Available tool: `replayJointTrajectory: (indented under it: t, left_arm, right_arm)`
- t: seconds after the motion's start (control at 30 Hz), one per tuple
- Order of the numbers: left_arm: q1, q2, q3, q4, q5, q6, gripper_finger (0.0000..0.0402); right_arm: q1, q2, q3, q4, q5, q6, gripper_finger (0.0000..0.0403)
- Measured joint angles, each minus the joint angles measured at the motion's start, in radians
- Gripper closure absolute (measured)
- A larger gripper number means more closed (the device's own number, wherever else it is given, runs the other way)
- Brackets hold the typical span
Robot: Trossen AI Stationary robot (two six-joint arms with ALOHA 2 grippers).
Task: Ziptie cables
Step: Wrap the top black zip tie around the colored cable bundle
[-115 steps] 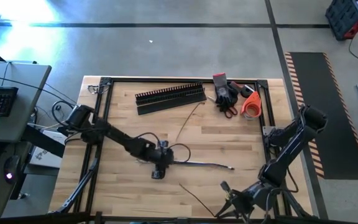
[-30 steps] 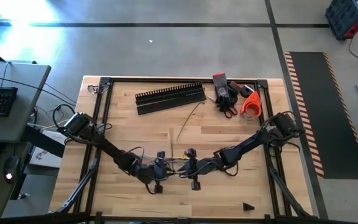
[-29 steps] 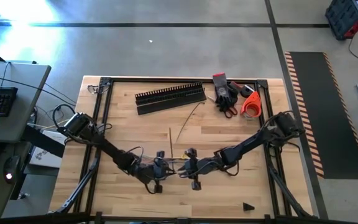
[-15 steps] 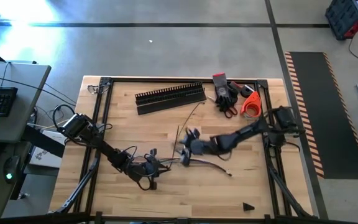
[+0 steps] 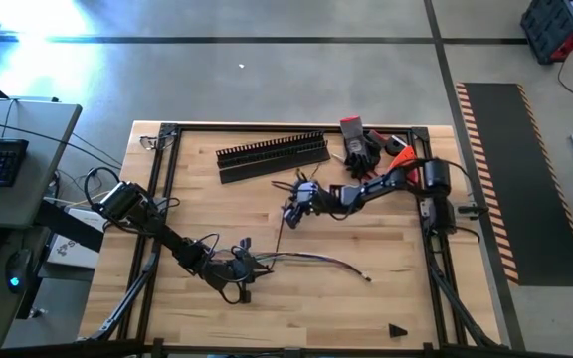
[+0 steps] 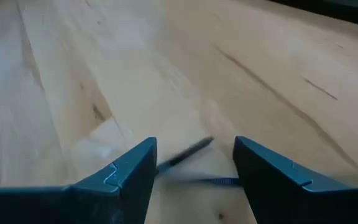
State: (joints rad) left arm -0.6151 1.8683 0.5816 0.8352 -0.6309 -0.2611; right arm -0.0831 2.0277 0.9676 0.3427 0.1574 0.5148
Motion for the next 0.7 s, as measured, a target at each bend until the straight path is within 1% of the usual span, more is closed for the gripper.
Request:
replayJointTrajectory:
  t: [0.1,0.2,0.3,0.5,0.7]
  left_arm:
    - [0.000,0.000,0.000,0.000,0.000,-0.001,0.0401]
    - [0.000,0.000,0.000,-0.002,-0.001,-0.010,0.0401]
    - [-0.001,0.000,0.000,-0.002,-0.004,-0.017,0.0401]
    - [-0.002,0.000,0.000,-0.002,-0.007,-0.018,0.0401]
    - [-0.001,0.000,0.000,-0.002,-0.008,-0.019,0.0401]
  right_arm:
    - [-0.011,0.027,0.002,0.041,-0.040,0.001,0.0199]
    - [-0.006,0.037,0.002,0.070,-0.048,-0.001,0.0200]
    - [0.000,0.040,0.002,0.085,-0.090,-0.011,0.0210]
    - [0.005,0.042,0.002,0.090,-0.151,-0.026,0.0251]
    - [0.012,0.043,0.002,0.089,-0.159,-0.081,0.0308]
